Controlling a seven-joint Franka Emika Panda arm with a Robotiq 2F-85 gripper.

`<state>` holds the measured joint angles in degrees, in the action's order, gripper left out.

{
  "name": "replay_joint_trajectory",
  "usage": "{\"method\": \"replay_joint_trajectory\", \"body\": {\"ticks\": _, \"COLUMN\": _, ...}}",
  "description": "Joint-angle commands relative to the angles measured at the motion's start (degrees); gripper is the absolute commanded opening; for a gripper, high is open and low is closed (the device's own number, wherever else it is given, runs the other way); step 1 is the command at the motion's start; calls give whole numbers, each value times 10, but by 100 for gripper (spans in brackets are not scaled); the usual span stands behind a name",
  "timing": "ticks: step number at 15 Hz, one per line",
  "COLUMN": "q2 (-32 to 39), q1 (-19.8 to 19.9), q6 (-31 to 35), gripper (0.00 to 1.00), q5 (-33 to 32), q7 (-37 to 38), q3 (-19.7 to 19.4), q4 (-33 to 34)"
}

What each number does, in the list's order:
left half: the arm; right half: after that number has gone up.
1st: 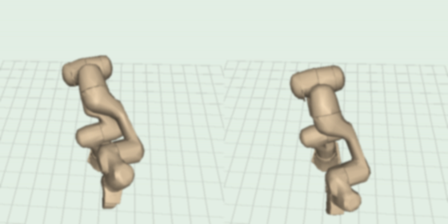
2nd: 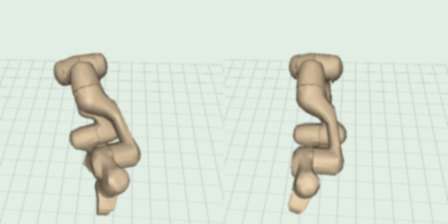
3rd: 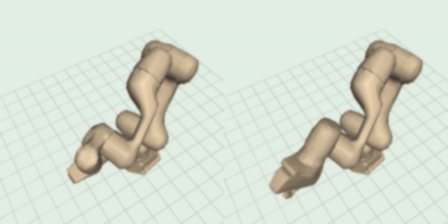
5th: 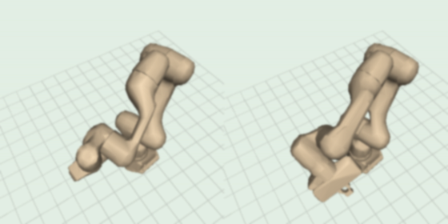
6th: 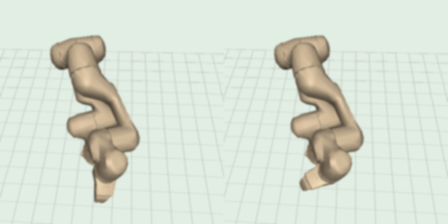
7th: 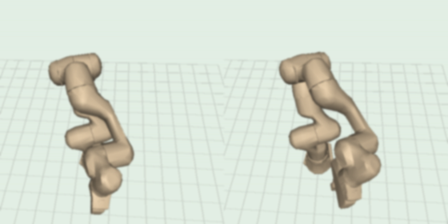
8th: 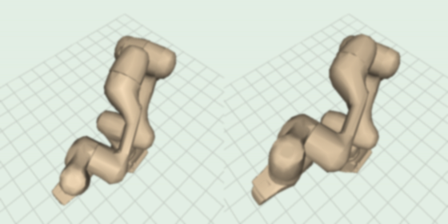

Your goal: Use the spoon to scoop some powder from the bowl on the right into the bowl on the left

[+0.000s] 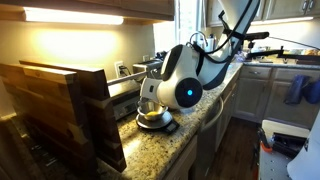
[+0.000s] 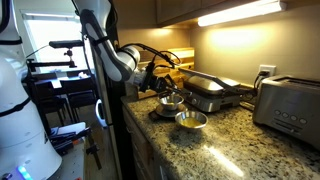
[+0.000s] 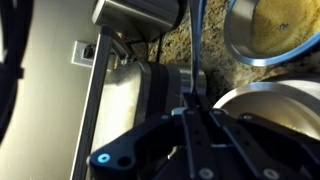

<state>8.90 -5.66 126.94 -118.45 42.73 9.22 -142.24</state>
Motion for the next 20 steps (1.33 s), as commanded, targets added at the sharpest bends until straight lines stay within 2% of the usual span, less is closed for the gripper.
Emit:
{"method": "replay_joint_trajectory", "body": {"ticks": 1, "q2": -35, "q1": 16, "q6": 68, "gripper": 4, "q5": 48, "q7": -75, "q3": -9, "q4": 6}}
{"method": "replay_joint_trajectory", "body": {"ticks": 4, "q2": -37, "q1": 28, "q6": 127, "gripper": 4, "q5": 123, "q7": -173, "q3": -19, "q4": 26}}
{"method": "replay_joint_trajectory", "body": {"ticks": 9, "q2": -38, "q1": 44, "q6": 195, "gripper": 4, "q5": 297, "q7": -363, "q3": -38, "q4": 50}}
{"method": "replay_joint_trajectory", "body": {"ticks": 15, "q2": -42, "q1": 49, "q6": 183, "gripper": 4, "q5": 510, "q7": -537, "q3": -45, "q4": 66}}
{"method": "replay_joint_trajectory", "body": {"ticks": 20, "q2": -47, "q1": 60, "q6": 175, "gripper": 4, "q5": 680, "q7": -655, "q3": -52, "q4": 79}}
